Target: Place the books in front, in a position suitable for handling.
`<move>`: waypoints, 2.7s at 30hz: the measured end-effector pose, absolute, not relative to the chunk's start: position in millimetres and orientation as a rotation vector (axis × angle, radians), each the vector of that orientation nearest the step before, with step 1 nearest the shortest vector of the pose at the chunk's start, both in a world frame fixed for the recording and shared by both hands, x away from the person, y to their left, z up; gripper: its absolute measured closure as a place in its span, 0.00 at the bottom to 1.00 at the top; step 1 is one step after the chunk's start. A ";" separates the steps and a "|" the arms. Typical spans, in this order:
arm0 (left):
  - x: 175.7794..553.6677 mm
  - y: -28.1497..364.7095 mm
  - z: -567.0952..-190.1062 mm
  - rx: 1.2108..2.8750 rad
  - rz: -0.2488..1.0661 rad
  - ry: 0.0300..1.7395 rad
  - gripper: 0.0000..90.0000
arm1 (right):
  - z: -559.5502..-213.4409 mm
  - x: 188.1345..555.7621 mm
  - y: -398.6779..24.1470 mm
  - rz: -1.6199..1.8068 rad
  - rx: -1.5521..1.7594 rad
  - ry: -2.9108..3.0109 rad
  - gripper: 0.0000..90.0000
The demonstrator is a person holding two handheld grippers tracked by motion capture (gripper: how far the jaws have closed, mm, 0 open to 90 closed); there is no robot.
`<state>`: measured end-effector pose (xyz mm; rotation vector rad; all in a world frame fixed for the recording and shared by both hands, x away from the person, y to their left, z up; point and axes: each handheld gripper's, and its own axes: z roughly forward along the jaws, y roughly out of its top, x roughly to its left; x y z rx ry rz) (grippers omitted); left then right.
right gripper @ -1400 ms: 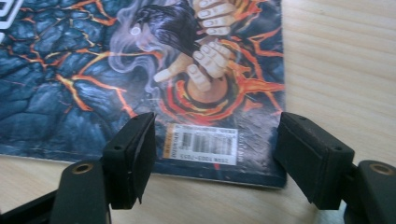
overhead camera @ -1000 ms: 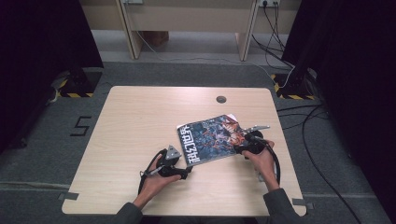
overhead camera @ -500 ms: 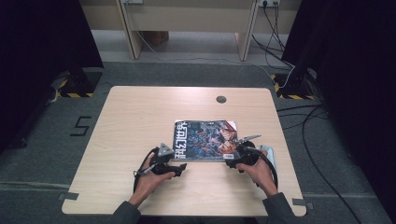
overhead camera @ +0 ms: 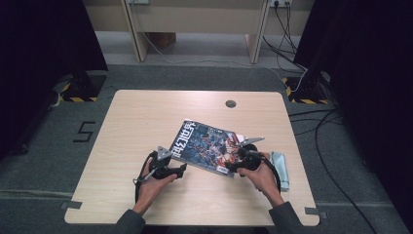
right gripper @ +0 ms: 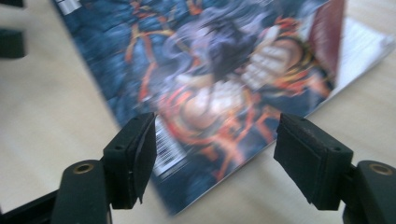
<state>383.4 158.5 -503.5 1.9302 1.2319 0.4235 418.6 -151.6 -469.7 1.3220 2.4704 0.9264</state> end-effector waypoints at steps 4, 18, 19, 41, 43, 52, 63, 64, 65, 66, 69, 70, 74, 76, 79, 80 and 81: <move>385.2 157.3 -508.2 1.937 0.348 1.266 0.28 | -472.8 440.3 -156.9 0.900 1.340 2.414 0.31; 386.5 154.9 -512.9 1.984 0.358 1.248 0.28 | -475.9 500.6 -151.3 0.819 1.377 2.341 0.31; 386.5 155.0 -513.0 1.980 0.359 1.252 0.28 | -476.5 504.5 -150.2 0.827 1.378 2.332 0.31; 386.1 156.1 -514.2 1.985 0.386 1.244 0.27 | -482.7 500.4 -144.3 0.735 1.244 2.521 0.35; 385.9 156.1 -514.2 1.987 0.386 1.243 0.27 | -484.7 508.9 -149.5 0.737 1.298 2.476 0.33; 386.1 156.2 -514.2 1.989 0.384 1.239 0.27 | -486.9 533.2 -153.9 0.717 1.356 2.425 0.28; 387.1 158.6 -513.4 1.957 0.349 1.264 0.28 | -484.3 515.1 -155.8 0.722 1.385 2.545 0.38; 387.6 159.3 -513.3 1.952 0.341 1.266 0.28 | -483.9 508.7 -155.7 0.722 1.384 2.565 0.38; 388.0 159.2 -513.5 1.940 0.339 1.273 0.28 | -483.1 502.1 -155.5 0.718 1.382 2.592 0.39; 388.0 159.2 -513.5 1.940 0.339 1.273 0.28 | -482.9 495.5 -155.5 0.720 1.354 2.621 0.40; 388.2 160.0 -513.1 1.934 0.324 1.280 0.27 | -483.9 475.5 -156.8 0.760 1.310 2.677 0.41; 388.3 159.9 -513.2 1.934 0.324 1.280 0.27 | -484.6 469.6 -157.2 0.771 1.285 2.697 0.41; 388.2 159.6 -513.0 1.932 0.319 1.281 0.27 | -485.8 446.1 -155.4 0.832 1.259 2.733 0.42; 388.0 159.1 -513.0 1.936 0.325 1.280 0.27 | -486.5 435.9 -152.9 0.851 1.230 2.750 0.41; 387.8 158.7 -513.0 1.946 0.330 1.273 0.28 | -488.0 421.4 -148.4 0.893 1.195 2.773 0.40; 387.8 158.7 -513.0 1.946 0.330 1.273 0.28 | -488.0 421.4 -148.4 0.893 1.195 2.773 0.40; 387.5 158.0 -513.2 1.966 0.359 1.268 0.27 | -488.8 412.8 -144.5 0.933 1.171 2.810 0.41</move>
